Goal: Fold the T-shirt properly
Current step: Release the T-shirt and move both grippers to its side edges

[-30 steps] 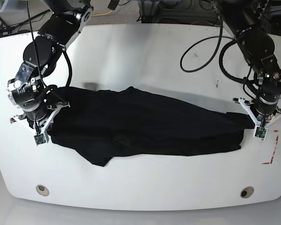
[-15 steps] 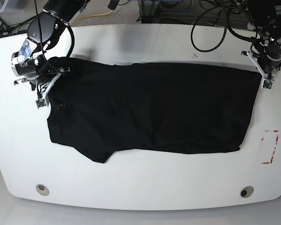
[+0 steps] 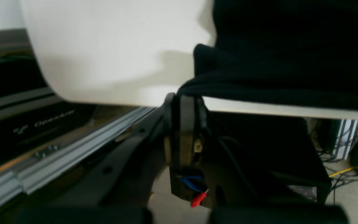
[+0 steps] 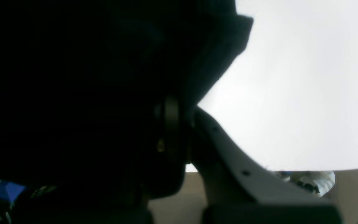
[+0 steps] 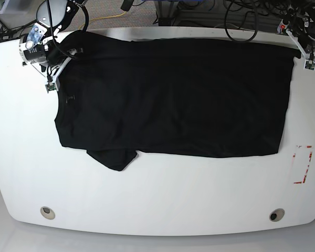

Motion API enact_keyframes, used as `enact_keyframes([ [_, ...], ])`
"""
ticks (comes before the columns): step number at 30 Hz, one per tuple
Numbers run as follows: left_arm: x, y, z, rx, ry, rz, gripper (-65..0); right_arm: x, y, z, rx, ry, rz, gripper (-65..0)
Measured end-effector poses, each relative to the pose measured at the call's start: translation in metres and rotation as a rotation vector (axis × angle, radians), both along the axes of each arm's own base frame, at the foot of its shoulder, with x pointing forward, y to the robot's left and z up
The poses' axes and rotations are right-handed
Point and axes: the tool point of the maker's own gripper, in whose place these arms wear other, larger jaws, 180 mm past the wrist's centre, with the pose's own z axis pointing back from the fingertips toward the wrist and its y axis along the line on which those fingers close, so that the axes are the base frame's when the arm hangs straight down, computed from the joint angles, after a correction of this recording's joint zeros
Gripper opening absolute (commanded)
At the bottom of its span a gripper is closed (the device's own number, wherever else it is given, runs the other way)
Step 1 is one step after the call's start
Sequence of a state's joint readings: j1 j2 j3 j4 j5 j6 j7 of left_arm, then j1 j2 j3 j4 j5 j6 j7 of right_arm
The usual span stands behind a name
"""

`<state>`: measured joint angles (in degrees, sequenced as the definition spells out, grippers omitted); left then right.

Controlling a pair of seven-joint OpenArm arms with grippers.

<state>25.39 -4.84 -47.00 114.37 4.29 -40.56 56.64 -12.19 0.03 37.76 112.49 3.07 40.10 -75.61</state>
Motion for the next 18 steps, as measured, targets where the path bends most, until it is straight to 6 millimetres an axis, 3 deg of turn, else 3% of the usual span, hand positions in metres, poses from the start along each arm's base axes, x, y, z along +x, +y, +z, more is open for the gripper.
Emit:
enact_keyframes([
  [3,-0.003,0.001,0.000,-0.005,-0.022,0.020,-64.6,-0.002,0.002,-0.002,0.003,0.007,0.001,-58.3],
  [7,-0.002,0.002,0.001,0.001,-0.025,0.022,-62.5,-0.002,0.002,-0.002,0.000,0.009,-0.001,-34.4],
  [8,-0.002,0.002,0.001,0.002,-0.028,0.021,-58.7,-0.002,0.002,-0.002,-0.002,0.009,-0.002,-26.8],
  [11,0.001,0.001,0.001,0.004,-0.029,0.016,-45.0,0.002,0.003,-0.001,0.000,-0.017,-0.004,-13.5],
  [15,0.009,-0.010,-0.004,-0.016,-0.026,-0.021,-27.8,0.008,0.010,0.001,0.040,-0.053,0.006,-10.5],
  [18,0.014,-0.014,-0.004,-0.025,-0.039,-0.030,-21.4,0.017,0.016,0.007,0.096,-0.106,0.026,-10.5],
])
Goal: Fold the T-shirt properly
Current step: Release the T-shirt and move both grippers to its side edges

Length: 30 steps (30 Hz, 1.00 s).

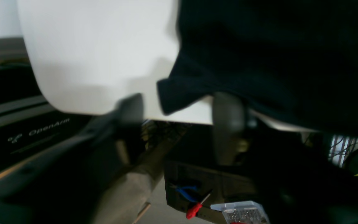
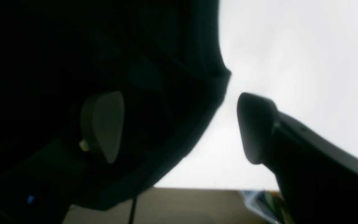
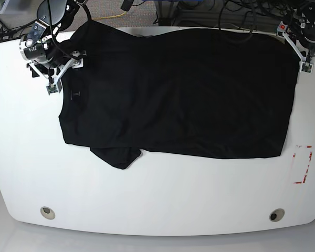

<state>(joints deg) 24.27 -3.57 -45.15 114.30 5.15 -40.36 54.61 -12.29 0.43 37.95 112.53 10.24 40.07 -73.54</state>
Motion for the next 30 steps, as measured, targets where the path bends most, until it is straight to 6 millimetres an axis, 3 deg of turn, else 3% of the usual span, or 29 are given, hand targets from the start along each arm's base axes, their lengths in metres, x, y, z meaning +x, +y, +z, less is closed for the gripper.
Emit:
enact_keyframes([
  [6,0.011,0.002,0.006,0.008,-0.029,-0.001,-19.7,0.033,-0.012,0.023,0.031,-0.122,-0.006,-10.5],
  [10,0.025,0.012,0.020,-0.002,-0.122,0.055,-19.7,0.069,-0.019,0.034,0.059,-0.190,0.001,-10.5],
  [12,0.027,0.025,0.031,0.015,-0.165,0.100,-19.7,0.086,-0.023,0.031,0.088,-0.190,-0.006,-10.5],
  [21,0.035,0.026,0.039,-0.058,-0.224,0.147,-19.9,0.146,-0.046,0.011,0.237,-0.173,-0.056,-10.5],
  [23,0.036,0.023,0.039,-0.077,-0.231,0.141,-19.9,0.159,-0.045,0.010,0.251,-0.172,-0.041,-10.5],
  [27,0.044,0.015,0.041,-0.122,-0.272,0.120,-19.9,0.185,-0.024,0.005,0.331,-0.211,-0.005,-10.5],
  [30,0.051,0.016,0.045,-0.117,-0.291,0.121,-19.9,0.193,-0.017,-0.007,0.370,-0.204,-0.003,-10.5],
])
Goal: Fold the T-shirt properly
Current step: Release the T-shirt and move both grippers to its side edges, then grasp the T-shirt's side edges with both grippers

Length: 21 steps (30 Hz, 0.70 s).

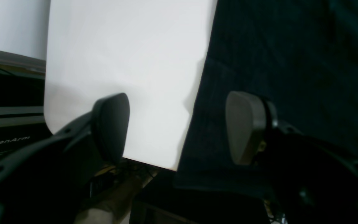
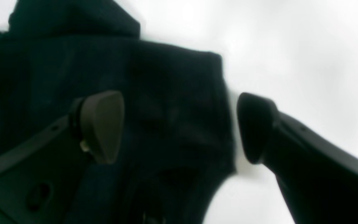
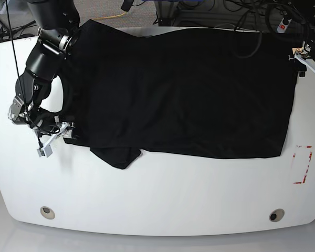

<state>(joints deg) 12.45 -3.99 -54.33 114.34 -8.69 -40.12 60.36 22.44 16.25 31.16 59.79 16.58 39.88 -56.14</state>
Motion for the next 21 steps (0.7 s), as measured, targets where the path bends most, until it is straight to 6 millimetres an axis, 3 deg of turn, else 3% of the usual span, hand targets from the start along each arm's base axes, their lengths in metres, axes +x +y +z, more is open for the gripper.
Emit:
enact_keyframes([
  [5,0.018,-0.001,0.011,-0.001,-0.057,-0.006,-19.4,0.006,0.005,-0.014,0.050,0.007,-0.006,-10.6],
  [7,0.023,0.000,0.014,0.008,-0.066,-0.002,-19.3,0.007,0.005,-0.016,0.056,0.004,-0.011,-13.8],
  [11,0.039,0.012,0.026,0.059,-0.074,0.016,-19.0,0.009,0.008,-0.018,0.074,-0.006,-0.019,-29.5],
  [18,0.092,0.004,0.020,0.047,-0.060,-0.027,-10.6,0.007,0.011,-0.022,0.079,0.000,-0.018,-59.9],
  [21,0.113,0.000,0.007,-0.023,-0.075,-0.009,-8.5,0.007,0.011,-0.022,0.078,0.002,-0.017,-65.0],
])
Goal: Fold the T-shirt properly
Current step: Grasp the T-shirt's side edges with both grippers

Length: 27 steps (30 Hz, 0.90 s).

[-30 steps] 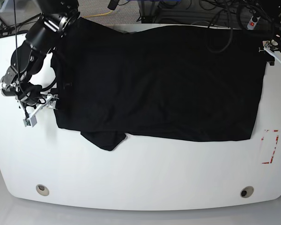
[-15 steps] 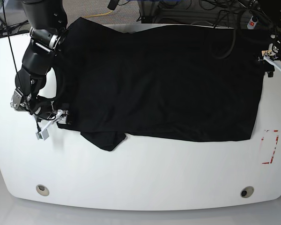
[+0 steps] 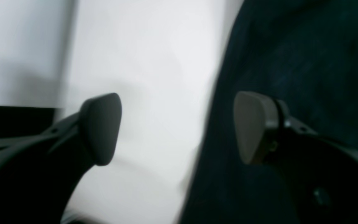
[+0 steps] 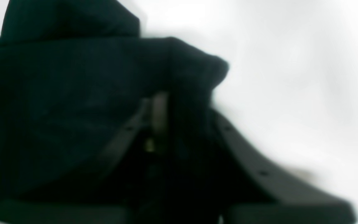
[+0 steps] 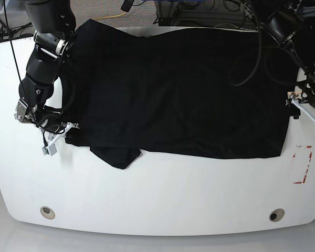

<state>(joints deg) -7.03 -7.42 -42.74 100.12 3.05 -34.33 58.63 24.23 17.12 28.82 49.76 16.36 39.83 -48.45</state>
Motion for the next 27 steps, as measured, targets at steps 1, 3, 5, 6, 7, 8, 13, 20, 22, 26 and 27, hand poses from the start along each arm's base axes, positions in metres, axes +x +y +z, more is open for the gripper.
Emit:
enact_keyframes([
  [1,0.007,0.000,-0.007,-0.026,-0.003,0.008,-7.6,0.001,0.000,0.001,0.001,-0.003,0.001,-65.0],
  [3,0.020,-0.005,-0.015,-0.049,0.005,-0.011,-6.7,0.001,0.001,0.000,0.001,0.001,0.002,-65.0],
  [5,0.037,-0.010,-0.023,-0.072,0.001,-0.045,-6.7,0.001,0.000,0.001,0.001,-0.003,0.001,-65.0],
  [6,0.045,-0.012,-0.028,-0.090,-0.002,-0.055,-6.7,0.000,0.000,0.000,-0.002,0.002,0.001,-65.0],
  [7,0.049,-0.014,-0.033,-0.105,0.004,-0.060,-6.7,0.000,-0.001,0.000,-0.003,0.003,-0.002,-65.0],
  [8,0.054,-0.014,-0.038,-0.124,0.005,-0.060,-6.7,0.000,0.000,0.000,-0.002,0.001,-0.002,-65.0],
  [13,0.071,-0.014,-0.058,-0.199,-0.004,-0.061,-6.7,0.000,0.000,0.000,0.001,0.000,-0.003,-65.0],
  [20,0.088,-0.025,-0.089,-0.287,0.037,-0.087,-6.7,0.000,0.001,-0.001,0.002,0.001,-0.002,-65.0],
  [22,0.093,-0.033,-0.094,-0.311,0.032,-0.106,-6.7,0.000,0.002,-0.001,0.003,0.003,-0.001,-65.0],
  [26,0.101,-0.043,-0.098,-0.336,0.033,-0.158,-6.8,0.000,0.009,-0.003,0.016,0.002,0.001,-65.0],
  [27,0.101,-0.044,-0.099,-0.343,0.045,-0.167,-6.9,0.001,0.012,-0.002,0.016,-0.002,0.004,-65.0],
])
